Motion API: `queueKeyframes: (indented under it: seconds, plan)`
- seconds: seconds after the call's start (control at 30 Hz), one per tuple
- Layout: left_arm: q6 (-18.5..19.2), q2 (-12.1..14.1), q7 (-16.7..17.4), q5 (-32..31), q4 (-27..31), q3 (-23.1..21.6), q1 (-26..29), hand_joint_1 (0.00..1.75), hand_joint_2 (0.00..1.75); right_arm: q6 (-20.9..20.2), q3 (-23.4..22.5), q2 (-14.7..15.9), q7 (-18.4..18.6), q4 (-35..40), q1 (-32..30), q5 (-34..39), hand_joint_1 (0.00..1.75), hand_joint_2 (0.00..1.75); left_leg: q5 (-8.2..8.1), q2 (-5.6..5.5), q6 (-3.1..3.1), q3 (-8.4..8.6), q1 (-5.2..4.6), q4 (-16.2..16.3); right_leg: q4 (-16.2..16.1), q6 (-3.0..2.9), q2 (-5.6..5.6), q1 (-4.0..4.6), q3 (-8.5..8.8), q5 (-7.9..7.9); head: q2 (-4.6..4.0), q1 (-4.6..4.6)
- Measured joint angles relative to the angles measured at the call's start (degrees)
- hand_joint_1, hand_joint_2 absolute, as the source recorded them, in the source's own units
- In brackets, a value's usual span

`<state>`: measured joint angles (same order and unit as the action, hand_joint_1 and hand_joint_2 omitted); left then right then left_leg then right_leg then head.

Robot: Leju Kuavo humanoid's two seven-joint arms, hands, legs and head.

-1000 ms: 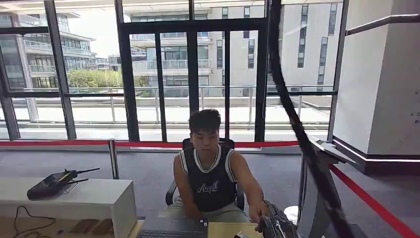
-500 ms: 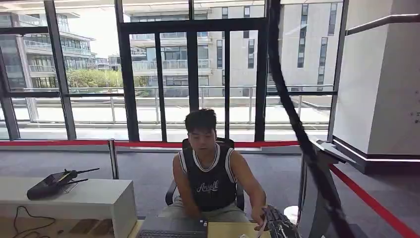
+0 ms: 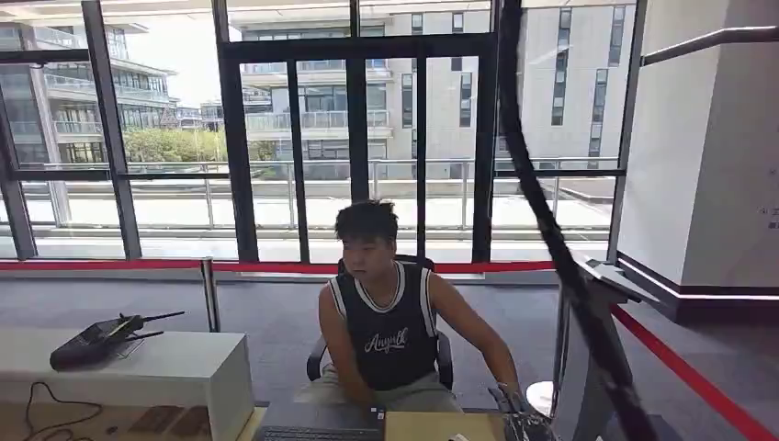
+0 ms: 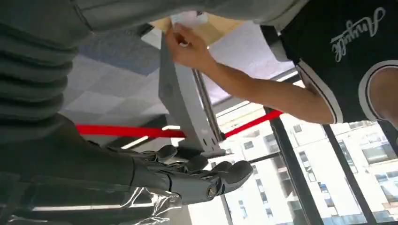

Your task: Pass the card to the sensor for recognition and then transmit it.

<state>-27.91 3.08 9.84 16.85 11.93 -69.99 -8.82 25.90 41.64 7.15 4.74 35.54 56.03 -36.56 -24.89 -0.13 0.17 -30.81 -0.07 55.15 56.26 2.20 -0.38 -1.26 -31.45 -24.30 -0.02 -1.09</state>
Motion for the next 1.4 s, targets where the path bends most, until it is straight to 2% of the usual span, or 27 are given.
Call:
queueKeyframes:
  seconds: [0.13,0.2,0.33,0.43,0.6,0.97,1.4]
  plan:
    - [-1.0,0.0,-0.1,1.6,0.0,0.0,1.0,0.0,0.0,-2.0,-2.1,1.0,-2.8,6.4,-5.5,11.2,0.0,1.75,-0.03,-0.01,0.0,0.0,0.05,0.0,0.0,0.0,0.0,0.02,0.01,-0.01,0.0,0.0]
    - [-1.1,0.0,-0.1,2.5,0.0,0.1,1.3,0.0,0.0,-3.8,-2.7,1.7,-3.1,11.1,-9.3,13.5,0.0,1.75,-0.04,-0.01,-0.01,0.0,0.06,0.0,-0.1,0.0,0.0,0.04,0.01,-0.01,0.0,0.0]
    - [-1.5,0.2,0.8,3.7,0.0,0.3,1.6,0.0,0.0,-6.7,-2.6,3.2,-2.1,20.2,-17.2,14.2,0.0,1.75,-0.05,-0.01,-0.02,-0.01,0.11,0.0,-0.1,-0.01,0.0,0.11,0.01,-0.02,0.0,0.0]
    - [-1.8,0.4,0.9,4.0,0.0,0.5,1.7,0.0,0.0,-7.2,-2.5,4.6,-0.6,25.8,-22.6,13.7,0.0,1.75,-0.05,-0.02,-0.03,-0.02,0.12,0.0,-0.1,-0.01,0.0,0.12,0.01,-0.02,0.0,0.0]
    - [-1.9,0.8,1.5,3.9,-0.1,0.6,1.7,0.0,0.0,-6.4,-2.5,7.1,2.0,32.9,-29.2,6.1,0.0,1.75,-0.06,0.01,-0.04,-0.03,0.12,0.0,-0.1,-0.02,0.0,0.11,0.01,-0.02,0.0,0.0]
    - [-2.3,0.8,2.7,3.8,-0.1,0.6,1.7,0.0,0.0,-7.9,-2.4,8.7,4.8,38.5,-32.1,-7.2,0.0,1.75,-0.05,0.0,-0.04,-0.01,0.12,0.0,-0.1,-0.02,0.0,0.12,0.03,-0.01,0.0,0.0]
    - [-2.5,0.7,2.8,3.8,-0.1,0.6,1.7,0.0,0.0,-7.9,-2.4,8.7,5.0,38.9,-32.3,-8.5,0.0,1.75,-0.05,0.0,-0.04,-0.02,0.12,0.0,-0.1,-0.02,0.0,0.12,0.03,-0.01,0.0,0.0]
